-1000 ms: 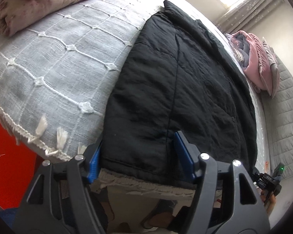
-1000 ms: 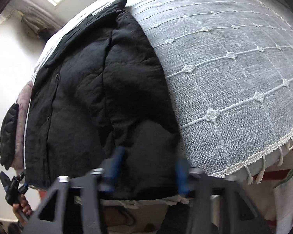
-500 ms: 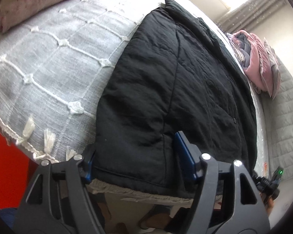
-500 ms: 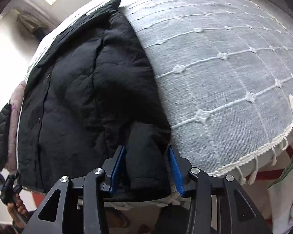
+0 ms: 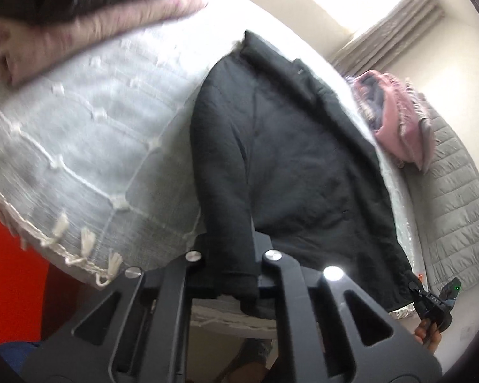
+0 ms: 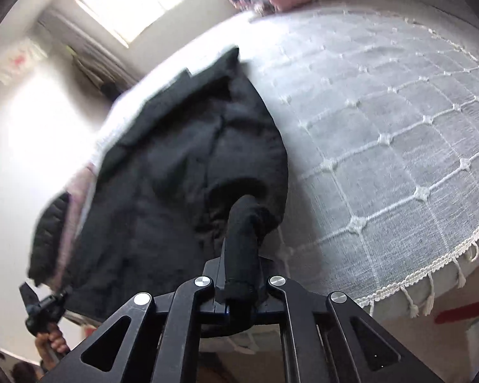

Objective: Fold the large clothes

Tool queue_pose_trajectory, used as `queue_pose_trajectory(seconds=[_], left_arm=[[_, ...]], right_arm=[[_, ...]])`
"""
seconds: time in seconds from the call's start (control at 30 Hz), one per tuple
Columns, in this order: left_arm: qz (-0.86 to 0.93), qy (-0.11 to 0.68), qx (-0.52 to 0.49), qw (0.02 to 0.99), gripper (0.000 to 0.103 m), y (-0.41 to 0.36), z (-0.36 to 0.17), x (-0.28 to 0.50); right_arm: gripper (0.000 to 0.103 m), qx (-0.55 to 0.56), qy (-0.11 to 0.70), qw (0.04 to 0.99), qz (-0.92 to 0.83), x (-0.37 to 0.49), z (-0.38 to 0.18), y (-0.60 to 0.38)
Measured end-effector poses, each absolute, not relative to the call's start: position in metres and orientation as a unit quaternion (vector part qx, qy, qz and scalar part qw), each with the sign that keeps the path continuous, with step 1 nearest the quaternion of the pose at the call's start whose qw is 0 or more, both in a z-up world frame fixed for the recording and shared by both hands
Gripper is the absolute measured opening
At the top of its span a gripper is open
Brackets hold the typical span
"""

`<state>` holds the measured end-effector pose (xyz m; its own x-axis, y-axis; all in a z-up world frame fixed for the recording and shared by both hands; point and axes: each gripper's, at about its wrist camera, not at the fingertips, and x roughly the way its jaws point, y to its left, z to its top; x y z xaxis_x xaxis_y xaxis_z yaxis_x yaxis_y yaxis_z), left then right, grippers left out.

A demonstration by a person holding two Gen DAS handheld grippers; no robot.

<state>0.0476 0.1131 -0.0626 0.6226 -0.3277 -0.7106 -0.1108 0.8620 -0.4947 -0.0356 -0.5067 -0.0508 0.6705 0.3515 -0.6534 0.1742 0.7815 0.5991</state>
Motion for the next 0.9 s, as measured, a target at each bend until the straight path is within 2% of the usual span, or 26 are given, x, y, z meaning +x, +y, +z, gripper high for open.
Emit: queue_pose_trajectory(seconds=[0.1,0.2,0.3,0.37,0.43,0.47,0.53,0.6,0.7,0.73,0.83,0.9], left_arm=[[-0.058,0.423,-0.243,0.871,0.010,0.112,-0.057,0.044],[-0.054,0.447,-0.228,0.863,0.011,0.109,-0.070,0.051],[-0.060,0.474,-0.243,0.844,0.017,0.113,-0.085,0.060],[-0.054,0.490,-0.247,0.834,0.023,0.114,-0.094,0.063],[-0.054,0.498,-0.259,0.826,0.024,0.119,-0.103,0.064],[-0.055,0.498,-0.263,0.824,0.024,0.120,-0.104,0.064],[-0.057,0.494,-0.263,0.827,0.022,0.120,-0.102,0.062],[-0.058,0.486,-0.247,0.836,0.015,0.118,-0.098,0.057],[-0.056,0.479,-0.232,0.845,0.014,0.112,-0.095,0.055],[-0.054,0.479,-0.231,0.845,0.015,0.111,-0.096,0.055],[-0.048,0.492,-0.244,0.834,0.026,0.112,-0.104,0.061],[-0.047,0.496,-0.234,0.835,0.027,0.107,-0.105,0.062]], right_arm=[[0.006,0.325,0.391,0.859,0.055,-0.038,-0.047,-0.500],[0.007,0.313,0.406,0.857,0.050,-0.035,-0.052,-0.499],[0.013,0.323,0.428,0.842,0.057,-0.028,-0.062,-0.500],[0.023,0.328,0.441,0.834,0.050,-0.024,-0.068,-0.500],[0.034,0.323,0.461,0.825,0.045,-0.021,-0.073,-0.495],[0.044,0.315,0.473,0.822,0.041,-0.018,-0.076,-0.492],[0.051,0.292,0.502,0.814,0.030,-0.011,-0.084,-0.483],[0.051,0.284,0.516,0.808,0.025,-0.007,-0.089,-0.479],[0.029,0.290,0.503,0.814,0.034,-0.010,-0.085,-0.478],[0.024,0.294,0.498,0.815,0.036,-0.011,-0.084,-0.480],[0.018,0.320,0.482,0.815,0.042,-0.016,-0.083,-0.488],[0.015,0.334,0.472,0.814,0.047,-0.018,-0.082,-0.492]])
